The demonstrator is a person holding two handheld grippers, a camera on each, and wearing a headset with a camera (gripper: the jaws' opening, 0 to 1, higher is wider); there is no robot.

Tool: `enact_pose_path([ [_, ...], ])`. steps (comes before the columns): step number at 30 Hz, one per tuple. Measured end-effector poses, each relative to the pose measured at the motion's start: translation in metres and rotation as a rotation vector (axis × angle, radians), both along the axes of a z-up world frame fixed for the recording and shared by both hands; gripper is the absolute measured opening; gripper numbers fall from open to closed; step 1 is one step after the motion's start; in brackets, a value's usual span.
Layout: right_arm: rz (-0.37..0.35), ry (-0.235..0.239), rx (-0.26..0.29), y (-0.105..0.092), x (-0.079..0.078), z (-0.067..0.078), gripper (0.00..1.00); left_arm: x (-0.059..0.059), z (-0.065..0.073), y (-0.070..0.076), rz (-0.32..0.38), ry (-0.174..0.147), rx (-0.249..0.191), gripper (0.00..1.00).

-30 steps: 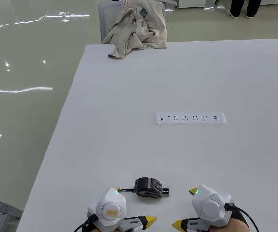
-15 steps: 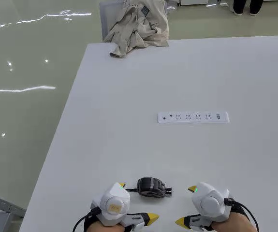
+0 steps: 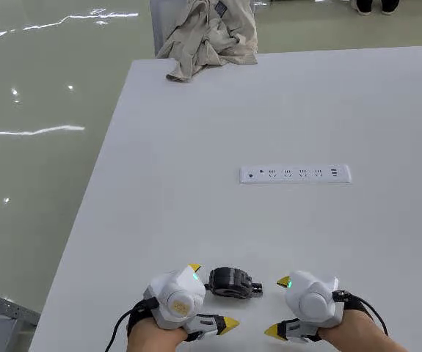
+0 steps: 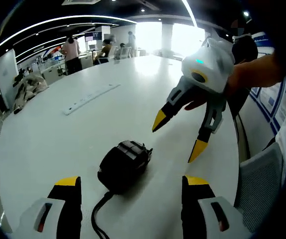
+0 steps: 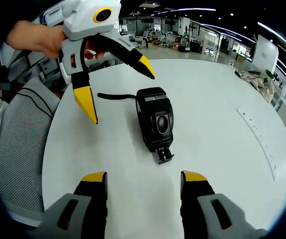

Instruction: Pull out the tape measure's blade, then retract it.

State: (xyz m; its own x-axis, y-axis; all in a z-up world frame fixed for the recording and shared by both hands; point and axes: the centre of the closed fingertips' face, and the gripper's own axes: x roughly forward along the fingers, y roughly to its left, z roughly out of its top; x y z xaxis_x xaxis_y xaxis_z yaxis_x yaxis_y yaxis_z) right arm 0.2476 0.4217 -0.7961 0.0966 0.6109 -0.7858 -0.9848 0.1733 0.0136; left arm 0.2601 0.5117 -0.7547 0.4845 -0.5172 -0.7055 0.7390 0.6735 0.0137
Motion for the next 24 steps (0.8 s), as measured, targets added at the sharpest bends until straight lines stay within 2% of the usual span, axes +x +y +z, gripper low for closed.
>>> enact_pose_path([
  [3,0.020,-0.009,-0.005,0.001,0.003,-0.001,0.58,0.003,-0.001,-0.003,-0.044,-0.002,0.008,0.79],
  [4,0.024,-0.009,-0.003,0.002,0.004,-0.001,0.57,0.003,-0.001,-0.004,-0.082,-0.006,0.017,0.79],
  [6,0.027,-0.011,-0.003,0.003,0.007,0.000,0.57,0.006,-0.002,-0.005,-0.105,-0.018,0.033,0.75],
  [10,0.049,-0.019,-0.005,0.005,0.011,-0.002,0.55,0.009,0.000,-0.008,-0.134,-0.016,0.029,0.75],
  [19,0.082,-0.022,0.001,0.010,0.020,-0.004,0.50,0.012,-0.009,-0.014,-0.241,-0.003,0.057,0.71],
  [24,0.106,-0.021,0.001,0.013,0.020,-0.007,0.47,0.014,-0.013,-0.016,-0.275,0.015,0.057,0.70],
])
